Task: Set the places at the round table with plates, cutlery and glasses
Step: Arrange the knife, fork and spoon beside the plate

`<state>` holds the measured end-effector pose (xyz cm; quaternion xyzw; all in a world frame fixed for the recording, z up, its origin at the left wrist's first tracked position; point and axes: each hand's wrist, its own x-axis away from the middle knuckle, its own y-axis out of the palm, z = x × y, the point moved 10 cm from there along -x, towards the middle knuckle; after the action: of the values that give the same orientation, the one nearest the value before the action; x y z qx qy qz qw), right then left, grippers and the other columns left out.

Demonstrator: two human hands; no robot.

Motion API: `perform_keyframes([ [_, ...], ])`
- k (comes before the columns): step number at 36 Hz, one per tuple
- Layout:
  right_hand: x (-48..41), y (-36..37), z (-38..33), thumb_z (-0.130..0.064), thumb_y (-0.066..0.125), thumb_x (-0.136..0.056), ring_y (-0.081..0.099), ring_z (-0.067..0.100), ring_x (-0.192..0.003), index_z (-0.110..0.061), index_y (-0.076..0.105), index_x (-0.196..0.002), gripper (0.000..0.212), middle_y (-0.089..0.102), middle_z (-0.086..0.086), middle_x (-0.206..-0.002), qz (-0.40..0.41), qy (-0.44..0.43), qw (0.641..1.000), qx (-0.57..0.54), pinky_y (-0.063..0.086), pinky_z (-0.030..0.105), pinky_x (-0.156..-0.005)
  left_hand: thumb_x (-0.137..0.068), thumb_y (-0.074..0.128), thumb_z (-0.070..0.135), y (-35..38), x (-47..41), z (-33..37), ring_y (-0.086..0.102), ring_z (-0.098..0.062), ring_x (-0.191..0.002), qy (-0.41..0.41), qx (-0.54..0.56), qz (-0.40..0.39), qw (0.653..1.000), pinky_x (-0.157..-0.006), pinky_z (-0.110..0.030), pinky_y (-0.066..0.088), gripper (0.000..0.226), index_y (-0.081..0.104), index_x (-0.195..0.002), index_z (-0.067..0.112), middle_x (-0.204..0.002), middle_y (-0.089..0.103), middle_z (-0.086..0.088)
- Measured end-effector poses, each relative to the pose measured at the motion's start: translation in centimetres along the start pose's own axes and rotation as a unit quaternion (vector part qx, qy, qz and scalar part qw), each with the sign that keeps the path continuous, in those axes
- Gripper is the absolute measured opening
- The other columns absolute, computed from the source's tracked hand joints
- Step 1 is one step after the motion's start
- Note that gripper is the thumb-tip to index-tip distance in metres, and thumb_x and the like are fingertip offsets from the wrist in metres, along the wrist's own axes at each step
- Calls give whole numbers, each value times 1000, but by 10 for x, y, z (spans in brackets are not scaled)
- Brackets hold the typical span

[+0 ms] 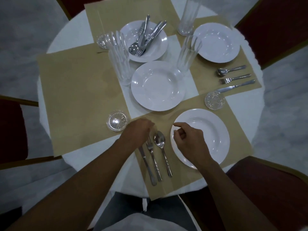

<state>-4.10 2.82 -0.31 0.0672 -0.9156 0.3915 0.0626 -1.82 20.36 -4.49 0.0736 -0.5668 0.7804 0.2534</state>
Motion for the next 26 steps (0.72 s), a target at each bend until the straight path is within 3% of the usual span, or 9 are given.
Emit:
perform_keyframes([
  [2, -8, -5, 6, -17, 66, -95, 66, 3, -76, -23, 69, -121, 27, 69, -11, -70, 10, 9, 1000, -16, 44, 4, -66, -94, 48, 11, -2, -7, 2, 63, -25, -104, 13, -43, -7, 999, -85, -39, 53, 23, 65, -109, 16, -117, 59, -7],
  [7, -34, -19, 16, -16, 63, -95, 69, 4, -72, -25, 69, -119, 26, 72, -10, -72, 50, 25, 998, -42, 53, 18, -72, -94, 48, 12, 5, -19, -7, 64, -27, -101, 4, -71, -34, 997, -82, -36, 53, 31, 57, -123, 17, -120, 56, -8],
  [14, -91, -32, 25, -20, 62, -91, 74, 10, -72, -28, 72, -113, 25, 73, -7, -76, 101, 71, 982, -141, 63, 43, -74, -95, 50, 14, 10, -26, -10, 65, -22, -90, -24, -63, -6, 998, -67, -26, 41, 22, 55, -116, 18, -109, 56, -5],
  [18, -135, -45, 26, -14, 62, -89, 74, 11, -71, -29, 70, -104, 23, 73, -4, -75, 171, 99, 956, -216, 63, 41, -76, -94, 50, 15, 12, -33, -14, 63, -19, -90, -35, -63, -3, 997, -66, -24, 36, 21, 57, -113, 20, -102, 54, 0],
  [20, -155, -57, 23, -16, 62, -87, 70, 4, -73, -25, 71, -109, 25, 71, -6, -76, 228, 107, 947, -200, 60, 27, -76, -93, 50, 15, 14, -35, -17, 63, -20, -89, -41, -63, -4, 997, -65, -24, 36, 21, 58, -112, 22, -101, 55, 0],
  [23, -184, -65, 21, -23, 72, -83, 62, 1, -81, -20, 63, -124, 42, 67, -4, -99, 267, 127, 933, -206, 50, 11, -70, -92, 52, 18, 17, -38, -22, 64, -20, -88, -54, -63, -13, 996, -63, -25, 34, 18, 58, -108, 23, -103, 57, 1],
  [26, -213, -62, 21, -34, 82, -79, 57, 10, -105, -20, 48, -139, 71, 54, -1, -125, 243, 149, 940, -187, 46, 17, -82, -90, 55, 15, 21, -41, -22, 65, -18, -82, -46, -56, -8, 997, -61, -23, 34, 17, 59, -105, 23, -99, 56, 1],
])
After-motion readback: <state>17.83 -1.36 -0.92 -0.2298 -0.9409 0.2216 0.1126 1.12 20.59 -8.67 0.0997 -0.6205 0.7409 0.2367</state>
